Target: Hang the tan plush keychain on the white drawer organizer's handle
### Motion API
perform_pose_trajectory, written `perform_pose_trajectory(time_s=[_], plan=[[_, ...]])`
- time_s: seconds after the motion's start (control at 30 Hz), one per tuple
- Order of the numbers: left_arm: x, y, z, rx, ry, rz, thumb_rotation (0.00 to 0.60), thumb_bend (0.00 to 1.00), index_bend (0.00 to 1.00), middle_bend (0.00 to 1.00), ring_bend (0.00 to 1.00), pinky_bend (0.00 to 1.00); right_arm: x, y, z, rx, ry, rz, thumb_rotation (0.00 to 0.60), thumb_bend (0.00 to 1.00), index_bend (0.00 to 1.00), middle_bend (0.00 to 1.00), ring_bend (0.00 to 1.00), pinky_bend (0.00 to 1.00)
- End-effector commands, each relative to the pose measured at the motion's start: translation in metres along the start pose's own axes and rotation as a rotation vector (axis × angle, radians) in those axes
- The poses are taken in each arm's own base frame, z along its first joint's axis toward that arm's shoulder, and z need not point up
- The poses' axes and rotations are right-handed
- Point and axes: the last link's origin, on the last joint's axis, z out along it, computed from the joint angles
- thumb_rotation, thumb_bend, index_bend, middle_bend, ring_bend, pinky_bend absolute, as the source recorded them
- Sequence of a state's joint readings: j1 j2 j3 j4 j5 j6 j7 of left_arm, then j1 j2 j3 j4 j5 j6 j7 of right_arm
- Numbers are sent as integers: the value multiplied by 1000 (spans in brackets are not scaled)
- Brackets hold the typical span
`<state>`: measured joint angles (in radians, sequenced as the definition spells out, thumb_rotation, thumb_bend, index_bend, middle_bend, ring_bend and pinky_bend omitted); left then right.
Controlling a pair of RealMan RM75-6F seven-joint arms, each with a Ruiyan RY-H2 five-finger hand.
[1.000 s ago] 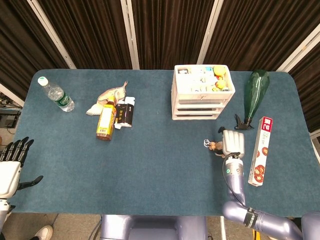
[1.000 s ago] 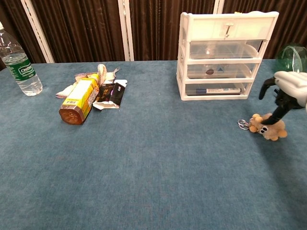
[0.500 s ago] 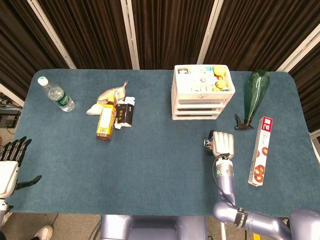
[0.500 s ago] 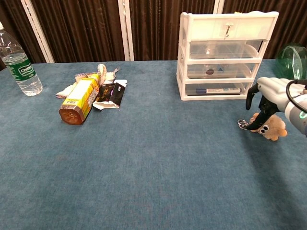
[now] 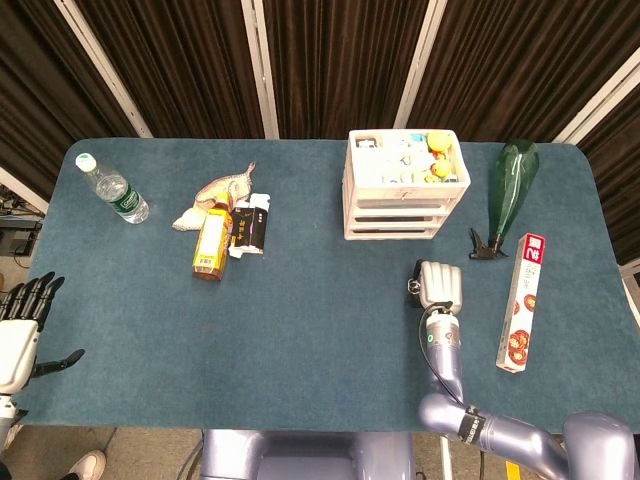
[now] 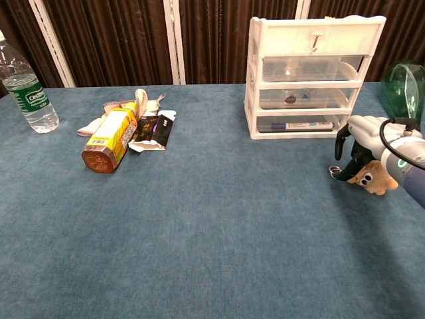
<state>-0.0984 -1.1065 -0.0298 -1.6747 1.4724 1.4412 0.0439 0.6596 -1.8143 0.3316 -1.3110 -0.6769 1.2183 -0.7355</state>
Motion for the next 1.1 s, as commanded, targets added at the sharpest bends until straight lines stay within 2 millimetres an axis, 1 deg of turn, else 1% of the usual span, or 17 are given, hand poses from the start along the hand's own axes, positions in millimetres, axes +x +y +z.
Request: perform_pose_trajectory(time_s=[0.03, 0.43, 0.83, 1.1], plan=[[0, 0, 0, 0, 0, -1, 600, 9, 0, 0, 0, 0, -2, -1, 1, -1, -8, 0, 600, 190, 489, 1000, 1000, 1000], [0, -1, 2, 5, -3, -7, 600, 10, 0, 0, 0, 0, -9, 1, 6, -14, -31, -12, 600, 189, 475, 1000, 1000, 1000], [0, -1, 3, 9, -6, -13, 600, 9, 0, 0, 0, 0, -15, 4, 10, -26, -46, -16, 600, 195, 521, 1000, 1000, 1000], [0, -1, 3, 10, -6, -17, 600, 11, 0, 0, 0, 0, -20, 3, 10, -24, -53, -17, 600, 258, 533, 1000, 1000, 1000]])
